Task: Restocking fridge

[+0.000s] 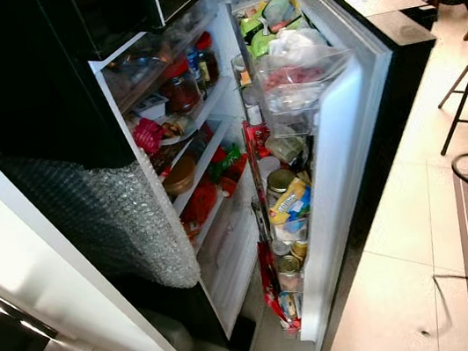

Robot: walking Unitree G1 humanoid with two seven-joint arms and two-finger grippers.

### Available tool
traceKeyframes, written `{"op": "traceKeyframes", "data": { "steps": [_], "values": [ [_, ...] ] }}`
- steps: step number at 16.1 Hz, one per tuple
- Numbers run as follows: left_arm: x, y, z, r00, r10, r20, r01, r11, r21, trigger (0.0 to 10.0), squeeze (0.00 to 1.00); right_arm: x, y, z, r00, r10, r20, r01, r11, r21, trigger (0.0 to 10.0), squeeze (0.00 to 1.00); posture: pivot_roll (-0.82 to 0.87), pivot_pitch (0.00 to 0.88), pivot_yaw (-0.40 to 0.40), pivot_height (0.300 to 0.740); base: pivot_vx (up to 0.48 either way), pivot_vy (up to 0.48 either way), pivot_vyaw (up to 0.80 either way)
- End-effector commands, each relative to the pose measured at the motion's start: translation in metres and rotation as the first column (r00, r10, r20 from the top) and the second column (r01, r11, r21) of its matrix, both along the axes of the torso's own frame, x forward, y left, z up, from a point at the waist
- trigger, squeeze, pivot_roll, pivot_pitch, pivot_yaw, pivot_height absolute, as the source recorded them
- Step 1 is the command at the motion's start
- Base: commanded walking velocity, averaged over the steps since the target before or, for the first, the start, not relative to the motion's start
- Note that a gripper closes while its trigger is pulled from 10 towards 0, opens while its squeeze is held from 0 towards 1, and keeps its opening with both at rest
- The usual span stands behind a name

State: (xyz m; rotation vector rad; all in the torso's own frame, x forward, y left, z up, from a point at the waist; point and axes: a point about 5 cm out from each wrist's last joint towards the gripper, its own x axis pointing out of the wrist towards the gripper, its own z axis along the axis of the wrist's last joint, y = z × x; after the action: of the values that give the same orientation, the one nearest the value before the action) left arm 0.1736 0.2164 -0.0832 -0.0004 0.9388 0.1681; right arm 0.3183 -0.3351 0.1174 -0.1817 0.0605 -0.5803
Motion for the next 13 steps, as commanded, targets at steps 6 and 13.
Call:
{"op": "traceKeyframes", "data": {
  "steps": [6, 13],
  "values": [
    [-0.003, 0.002, -0.001, 1.0, 0.002, -0.013, -0.002, 1.0, 0.002, 10.0, 0.0, 0.033, 0.056, 0.018, 0.875, 0.481, -0.059, -0.485, 0.872, -0.073, 10.0, 0.0, -0.06, 0.0, 0.009, 0.74, 0.0, 0.0, 0.0],
    [-0.003, 0.001, -0.001, 1.0, -0.004, -0.018, 0.004, 1.0, 0.005, 10.0, 0.0, 0.037, 0.066, 0.032, 0.782, 0.621, -0.045, -0.623, 0.779, -0.071, 10.0, 0.0, -0.05, 0.0, 0.006, 0.74, 0.0, 0.0, 0.0]
  ]
}}
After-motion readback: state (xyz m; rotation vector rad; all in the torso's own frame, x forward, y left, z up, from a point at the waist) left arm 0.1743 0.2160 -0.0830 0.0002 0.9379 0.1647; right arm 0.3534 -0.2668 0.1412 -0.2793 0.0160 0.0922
